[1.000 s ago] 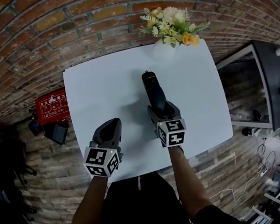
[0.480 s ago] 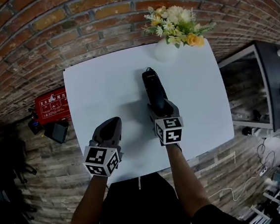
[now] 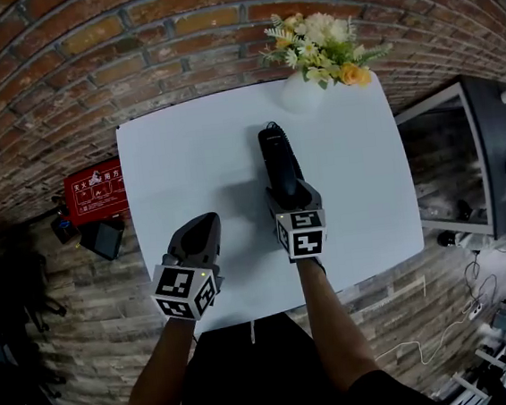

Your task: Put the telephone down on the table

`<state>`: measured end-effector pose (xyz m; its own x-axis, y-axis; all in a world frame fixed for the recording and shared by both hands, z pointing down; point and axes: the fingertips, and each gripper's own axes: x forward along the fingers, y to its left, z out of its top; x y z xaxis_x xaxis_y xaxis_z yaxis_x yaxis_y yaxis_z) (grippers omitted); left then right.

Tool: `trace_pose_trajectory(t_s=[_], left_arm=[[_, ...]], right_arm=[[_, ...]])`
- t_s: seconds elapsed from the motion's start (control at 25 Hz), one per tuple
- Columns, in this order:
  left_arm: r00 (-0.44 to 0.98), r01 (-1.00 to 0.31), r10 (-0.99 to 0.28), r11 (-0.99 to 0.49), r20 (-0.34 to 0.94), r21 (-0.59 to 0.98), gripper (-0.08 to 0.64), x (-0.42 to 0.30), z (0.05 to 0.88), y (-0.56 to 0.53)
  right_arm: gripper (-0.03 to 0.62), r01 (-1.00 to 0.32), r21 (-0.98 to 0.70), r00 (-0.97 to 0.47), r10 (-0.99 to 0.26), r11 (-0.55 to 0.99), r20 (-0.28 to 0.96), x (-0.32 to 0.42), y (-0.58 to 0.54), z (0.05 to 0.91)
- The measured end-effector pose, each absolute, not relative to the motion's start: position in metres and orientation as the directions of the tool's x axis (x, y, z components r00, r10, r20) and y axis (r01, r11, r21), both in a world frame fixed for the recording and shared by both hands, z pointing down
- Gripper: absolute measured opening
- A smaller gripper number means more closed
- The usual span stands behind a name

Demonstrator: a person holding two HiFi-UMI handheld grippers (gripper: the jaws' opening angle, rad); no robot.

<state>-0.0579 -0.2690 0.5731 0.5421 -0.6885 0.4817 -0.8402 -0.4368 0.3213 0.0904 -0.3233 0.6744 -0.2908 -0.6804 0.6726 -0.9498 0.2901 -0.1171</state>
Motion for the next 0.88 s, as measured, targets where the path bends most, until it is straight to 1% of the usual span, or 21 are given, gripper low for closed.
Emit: trace_pose_trajectory(t_s=[0.52, 0.76, 0.88], left_arm=[[0.518, -0.855, -0.703, -0.414, 0.487, 0.312, 0.014, -0.068, 0.571, -0.259], [0.502, -0.865, -0.718, -0.405, 0.482, 0.297, 0.014, -0.071, 0.563, -0.25], [0.493, -0.87, -0.725, -0.401, 0.482, 0.288, 0.014, -0.074, 0.559, -0.244]], right_arm=[[0.284, -0.939, 0.02, -0.22, -0.642, 0.344, 0.734, 0.091, -0.319, 0.688], [0.284, -0.932, 0.031, -0.222, -0.639, 0.36, 0.736, 0.091, -0.32, 0.69], [0.31, -0.931, 0.01, -0.245, -0.647, 0.364, 0.722, 0.09, -0.319, 0.684]])
